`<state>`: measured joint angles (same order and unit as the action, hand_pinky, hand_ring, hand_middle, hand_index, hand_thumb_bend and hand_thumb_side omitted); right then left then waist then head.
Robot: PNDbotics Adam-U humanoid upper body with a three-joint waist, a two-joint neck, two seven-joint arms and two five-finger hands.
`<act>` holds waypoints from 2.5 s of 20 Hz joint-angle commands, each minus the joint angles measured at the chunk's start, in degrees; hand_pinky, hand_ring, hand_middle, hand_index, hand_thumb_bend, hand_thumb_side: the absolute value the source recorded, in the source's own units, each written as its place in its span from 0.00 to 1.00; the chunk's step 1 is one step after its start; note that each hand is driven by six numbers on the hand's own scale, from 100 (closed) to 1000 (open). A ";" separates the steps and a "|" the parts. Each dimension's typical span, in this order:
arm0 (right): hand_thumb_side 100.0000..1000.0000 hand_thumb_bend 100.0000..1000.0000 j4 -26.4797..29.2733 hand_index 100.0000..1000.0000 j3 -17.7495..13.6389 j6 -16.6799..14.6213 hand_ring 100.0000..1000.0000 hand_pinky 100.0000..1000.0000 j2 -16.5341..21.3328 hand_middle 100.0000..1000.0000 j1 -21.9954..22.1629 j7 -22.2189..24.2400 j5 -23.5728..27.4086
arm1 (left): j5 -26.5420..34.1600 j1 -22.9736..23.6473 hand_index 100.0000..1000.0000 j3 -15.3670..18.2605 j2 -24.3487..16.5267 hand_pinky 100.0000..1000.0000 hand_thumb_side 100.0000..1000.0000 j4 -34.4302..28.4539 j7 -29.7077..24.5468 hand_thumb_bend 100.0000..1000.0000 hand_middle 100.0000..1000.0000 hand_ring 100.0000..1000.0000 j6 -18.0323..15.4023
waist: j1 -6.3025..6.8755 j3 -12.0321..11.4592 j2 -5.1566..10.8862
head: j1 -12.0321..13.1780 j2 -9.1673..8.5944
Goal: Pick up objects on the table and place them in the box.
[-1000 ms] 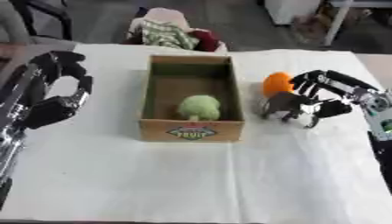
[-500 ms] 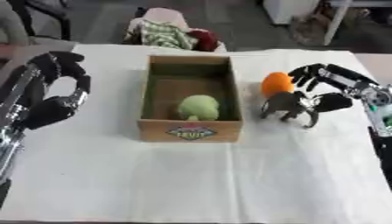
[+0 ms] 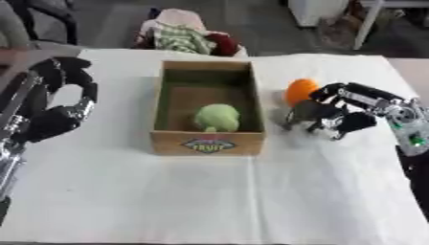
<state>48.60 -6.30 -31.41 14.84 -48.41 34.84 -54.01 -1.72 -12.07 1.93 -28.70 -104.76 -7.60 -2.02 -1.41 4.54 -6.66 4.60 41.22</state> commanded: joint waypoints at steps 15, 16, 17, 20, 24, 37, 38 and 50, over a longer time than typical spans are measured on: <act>0.30 0.00 -1.68 0.56 -0.06 -7.26 0.25 0.32 -0.95 0.40 -2.12 -2.41 -9.36 | 0.49 -0.36 0.73 0.43 -0.78 0.78 0.08 -0.58 -0.45 0.08 0.51 0.56 -0.15 | 0.01 -0.42 0.77 | -0.06 -0.76; 0.29 0.00 -1.45 0.55 -0.13 -7.20 0.23 0.30 -1.10 0.38 -2.37 -2.96 -9.08 | 0.52 -0.37 0.73 0.47 -0.75 0.78 0.08 -0.60 -0.41 0.08 0.51 0.56 -0.14 | 0.01 -0.44 0.77 | -0.06 -0.78; 0.28 0.00 -1.19 0.51 -0.14 -7.16 0.20 0.27 -1.25 0.35 -2.62 -3.39 -8.78 | 0.56 -0.38 0.73 0.50 -0.72 0.78 0.08 -0.62 -0.38 0.07 0.51 0.56 -0.12 | 0.02 -0.46 0.77 | -0.07 -0.80; 0.26 0.00 0.27 0.49 -0.23 -7.23 0.18 0.25 -1.85 0.32 -3.89 -4.24 -7.30 | 0.72 -0.35 0.73 0.56 -0.66 0.78 0.08 -0.79 -0.32 0.07 0.51 0.56 -0.12 | 0.04 -0.54 0.82 | -0.10 -0.74; 0.23 0.00 2.94 0.48 -0.43 -7.36 0.17 0.25 -2.99 0.32 -6.12 -4.39 -4.63 | 0.98 -0.26 0.73 0.59 -0.57 0.78 0.08 -0.98 -0.30 0.07 0.51 0.56 -0.07 | 0.09 -0.67 0.95 | -0.18 -0.56; 0.23 0.00 5.64 0.49 -0.82 -5.04 0.19 0.28 -14.47 0.33 -14.41 -3.52 -7.45 | 1.81 -0.95 0.73 -0.21 0.23 0.77 0.08 -1.67 -1.10 0.07 0.51 0.56 0.00 | 0.50 -2.86 0.96 | -1.22 -0.76; 0.23 0.00 5.38 0.50 -0.92 -4.95 0.20 0.28 -15.73 0.33 -14.38 -3.66 -8.39 | 1.90 -1.14 0.73 -0.28 0.35 0.77 0.08 -1.77 -1.17 0.07 0.51 0.56 -0.01 | 0.57 -3.17 0.84 | -1.36 -0.89; 0.27 0.00 2.29 0.69 -2.62 -2.93 0.48 0.48 -23.90 0.53 -11.81 -7.72 -21.60 | 2.19 -2.21 0.73 -0.62 1.21 0.78 0.09 -2.23 -1.73 0.07 0.51 0.56 0.10 | 0.83 -5.43 -0.45 | -2.08 -1.87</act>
<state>50.46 -8.57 -34.40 -8.97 -59.06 27.62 -74.46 0.30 -13.56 1.19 -26.67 -105.85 -9.16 -1.89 -0.93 -0.83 -7.83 2.59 39.78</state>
